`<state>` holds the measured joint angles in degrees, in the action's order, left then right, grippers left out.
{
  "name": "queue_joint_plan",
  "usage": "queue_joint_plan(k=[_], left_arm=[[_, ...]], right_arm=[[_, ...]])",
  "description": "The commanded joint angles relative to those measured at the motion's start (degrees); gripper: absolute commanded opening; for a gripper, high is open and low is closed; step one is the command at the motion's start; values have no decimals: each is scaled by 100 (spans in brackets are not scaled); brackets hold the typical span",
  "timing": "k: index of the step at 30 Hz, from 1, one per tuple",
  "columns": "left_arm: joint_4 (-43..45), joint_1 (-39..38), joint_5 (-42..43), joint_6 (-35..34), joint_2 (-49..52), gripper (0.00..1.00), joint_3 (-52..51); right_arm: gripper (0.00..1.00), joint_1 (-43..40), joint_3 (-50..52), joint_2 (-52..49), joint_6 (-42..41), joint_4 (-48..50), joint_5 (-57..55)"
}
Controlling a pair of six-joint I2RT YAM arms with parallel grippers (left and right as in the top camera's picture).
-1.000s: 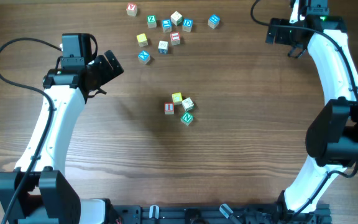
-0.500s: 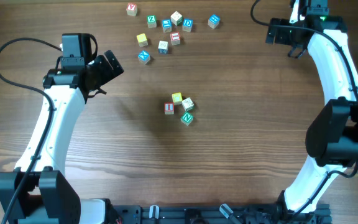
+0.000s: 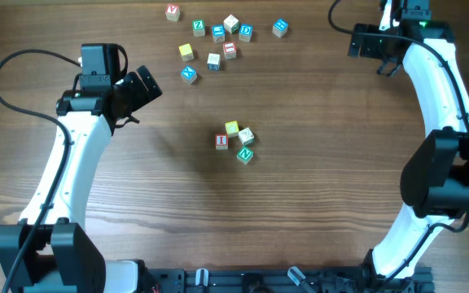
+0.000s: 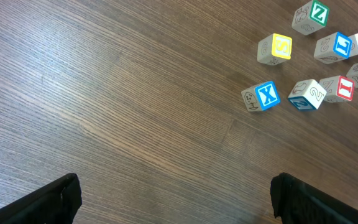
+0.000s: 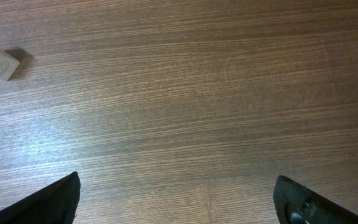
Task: Form a circle
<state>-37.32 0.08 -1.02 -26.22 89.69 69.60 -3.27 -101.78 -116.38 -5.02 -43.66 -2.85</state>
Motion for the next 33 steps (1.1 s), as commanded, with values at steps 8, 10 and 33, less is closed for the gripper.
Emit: queue_joint_plan(k=[8,10,33], left_arm=[[2,20,-35,9,22,100,2],[2,20,-35,9,22,100,2],[1954,-2,793,-22,24,100,214]], right_arm=[[100,-2,13,-85,50,15,-57],[100,-2,13,-85,50,15,-57],[100,-2,13,-85,48,15,-57]])
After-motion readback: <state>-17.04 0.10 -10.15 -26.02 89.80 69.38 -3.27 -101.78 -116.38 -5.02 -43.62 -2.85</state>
